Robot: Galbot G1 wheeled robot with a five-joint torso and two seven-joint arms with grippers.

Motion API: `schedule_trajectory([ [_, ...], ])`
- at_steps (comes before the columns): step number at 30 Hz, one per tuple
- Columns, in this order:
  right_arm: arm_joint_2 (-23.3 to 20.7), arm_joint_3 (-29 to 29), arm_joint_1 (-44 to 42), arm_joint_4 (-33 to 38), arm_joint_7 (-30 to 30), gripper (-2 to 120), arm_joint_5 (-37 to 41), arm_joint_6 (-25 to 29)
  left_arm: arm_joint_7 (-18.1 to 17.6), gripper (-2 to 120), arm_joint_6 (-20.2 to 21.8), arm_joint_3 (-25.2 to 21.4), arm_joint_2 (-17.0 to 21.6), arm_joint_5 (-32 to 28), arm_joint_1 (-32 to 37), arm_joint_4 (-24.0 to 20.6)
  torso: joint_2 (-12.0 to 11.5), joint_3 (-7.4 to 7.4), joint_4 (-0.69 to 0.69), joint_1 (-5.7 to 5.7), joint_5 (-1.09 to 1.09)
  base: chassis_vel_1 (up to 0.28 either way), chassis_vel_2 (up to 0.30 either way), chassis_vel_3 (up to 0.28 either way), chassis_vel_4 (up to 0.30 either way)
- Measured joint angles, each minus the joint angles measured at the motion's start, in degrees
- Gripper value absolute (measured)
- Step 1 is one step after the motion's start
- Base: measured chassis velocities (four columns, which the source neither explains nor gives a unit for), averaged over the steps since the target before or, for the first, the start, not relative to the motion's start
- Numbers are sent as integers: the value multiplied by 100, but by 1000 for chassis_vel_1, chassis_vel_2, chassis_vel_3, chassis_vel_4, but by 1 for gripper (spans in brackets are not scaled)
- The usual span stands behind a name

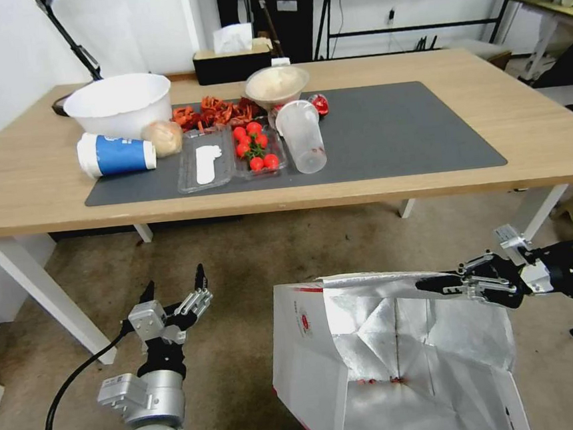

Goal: Pick up the food delivery bag from the floor and place it on the table.

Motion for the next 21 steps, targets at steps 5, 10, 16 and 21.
schedule_trajectory([
  [5, -7, 0, 12, -6, -3, 0, -2, 0, 3, 100, 2, -4, 1, -1, 3, 0, 128, 86, 0, 44, 0, 0, 0, 0, 0],
  [10, 4, -3, 4, 0, -10, 0, -19, 0, 2, 100, 2, 3, -4, -1, 10, -1, 250, 162, 1, 91, 0, 0, 0, 0, 0],
  [16, 9, -3, -4, 11, -22, 0, -28, 0, 0, 100, 1, 6, -5, 1, 17, -10, 374, 241, -1, 134, 0, 0, 0, 0, 0],
  [21, 18, -3, -5, 24, -24, 0, -32, 0, -2, 100, -6, 5, -5, 7, 33, -34, 508, 323, 0, 189, 0, 0, 0, 0, 0],
])
